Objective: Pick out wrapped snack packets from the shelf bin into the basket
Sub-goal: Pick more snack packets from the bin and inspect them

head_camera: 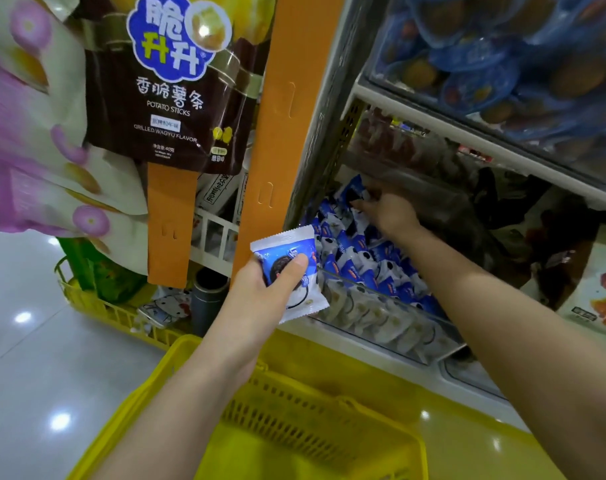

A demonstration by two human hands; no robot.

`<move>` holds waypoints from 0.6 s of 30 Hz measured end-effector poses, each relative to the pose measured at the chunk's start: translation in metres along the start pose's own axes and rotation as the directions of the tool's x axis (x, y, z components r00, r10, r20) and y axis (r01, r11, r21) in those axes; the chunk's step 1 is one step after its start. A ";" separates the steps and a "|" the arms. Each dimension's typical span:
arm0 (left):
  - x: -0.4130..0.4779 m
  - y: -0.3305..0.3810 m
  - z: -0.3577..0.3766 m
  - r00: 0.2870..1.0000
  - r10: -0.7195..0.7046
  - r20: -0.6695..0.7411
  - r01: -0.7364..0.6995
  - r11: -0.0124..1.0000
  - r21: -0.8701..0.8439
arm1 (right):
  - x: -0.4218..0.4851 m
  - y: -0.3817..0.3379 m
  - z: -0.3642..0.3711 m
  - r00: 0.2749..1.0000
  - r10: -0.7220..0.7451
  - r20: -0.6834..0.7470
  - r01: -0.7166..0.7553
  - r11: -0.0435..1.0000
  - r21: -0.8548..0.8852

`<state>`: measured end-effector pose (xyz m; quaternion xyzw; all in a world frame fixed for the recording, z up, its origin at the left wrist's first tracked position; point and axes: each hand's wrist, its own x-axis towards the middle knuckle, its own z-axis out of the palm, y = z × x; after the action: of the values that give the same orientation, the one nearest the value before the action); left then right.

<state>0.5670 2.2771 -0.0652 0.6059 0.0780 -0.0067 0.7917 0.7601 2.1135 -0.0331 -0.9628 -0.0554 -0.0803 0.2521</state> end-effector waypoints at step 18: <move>0.009 -0.003 0.002 1.000 -0.009 -0.018 0.009 1.000 0.009 | 0.012 0.009 -0.001 0.953 0.162 0.257 -0.101 0.967 -0.236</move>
<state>0.5763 2.2754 -0.0685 0.6093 0.0878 -0.0051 0.7880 0.7730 2.1061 -0.0342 -0.9881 -0.0161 0.0652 0.1386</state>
